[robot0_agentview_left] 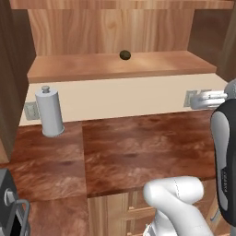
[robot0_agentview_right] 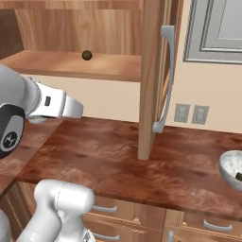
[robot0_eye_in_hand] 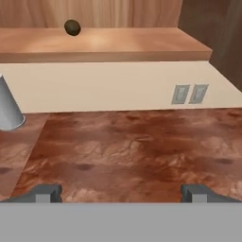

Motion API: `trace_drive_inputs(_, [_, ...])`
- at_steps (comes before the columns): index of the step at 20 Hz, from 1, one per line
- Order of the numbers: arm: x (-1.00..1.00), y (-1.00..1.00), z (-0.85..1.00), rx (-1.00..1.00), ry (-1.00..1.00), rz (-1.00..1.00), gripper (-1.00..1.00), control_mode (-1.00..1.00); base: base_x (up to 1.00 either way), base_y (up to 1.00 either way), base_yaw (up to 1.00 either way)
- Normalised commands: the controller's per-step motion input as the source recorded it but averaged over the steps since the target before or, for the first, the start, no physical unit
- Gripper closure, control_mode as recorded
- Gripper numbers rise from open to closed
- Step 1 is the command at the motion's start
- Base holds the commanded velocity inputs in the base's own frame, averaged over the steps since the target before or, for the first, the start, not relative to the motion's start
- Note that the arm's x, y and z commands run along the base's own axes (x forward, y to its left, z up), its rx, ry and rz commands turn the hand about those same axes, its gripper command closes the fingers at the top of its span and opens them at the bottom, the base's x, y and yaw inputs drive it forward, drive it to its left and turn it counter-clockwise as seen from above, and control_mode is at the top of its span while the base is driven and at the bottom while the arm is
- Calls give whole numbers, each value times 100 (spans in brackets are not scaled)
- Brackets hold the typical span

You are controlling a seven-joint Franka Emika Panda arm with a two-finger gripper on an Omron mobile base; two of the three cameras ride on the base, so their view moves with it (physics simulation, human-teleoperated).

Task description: Pick the kiwis from the cabinet and place them in one bowl. Pick the tangerine from the sink and place it in the other bowl.

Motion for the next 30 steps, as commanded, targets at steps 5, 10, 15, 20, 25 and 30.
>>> trace_drive_inputs(5, [24,38,7,-1,-6,0,-100,-100,7,1,0])
trace_drive_inputs(10, [34,50,32,0,-11,1,-100,-100,0,0,0])
trace_drive_inputs(15, [73,13,6,0,-13,9,-100,-100,0,0,0])
trace_drive_inputs(20, [68,5,3,1,-5,7,-100,-100,0,0,0])
trace_drive_inputs(25, [54,4,21,0,0,4,-100,-100,0,0,0])
trace_drive_inputs(30, [36,3,21,0,0,0,-100,-100,0,0,0])
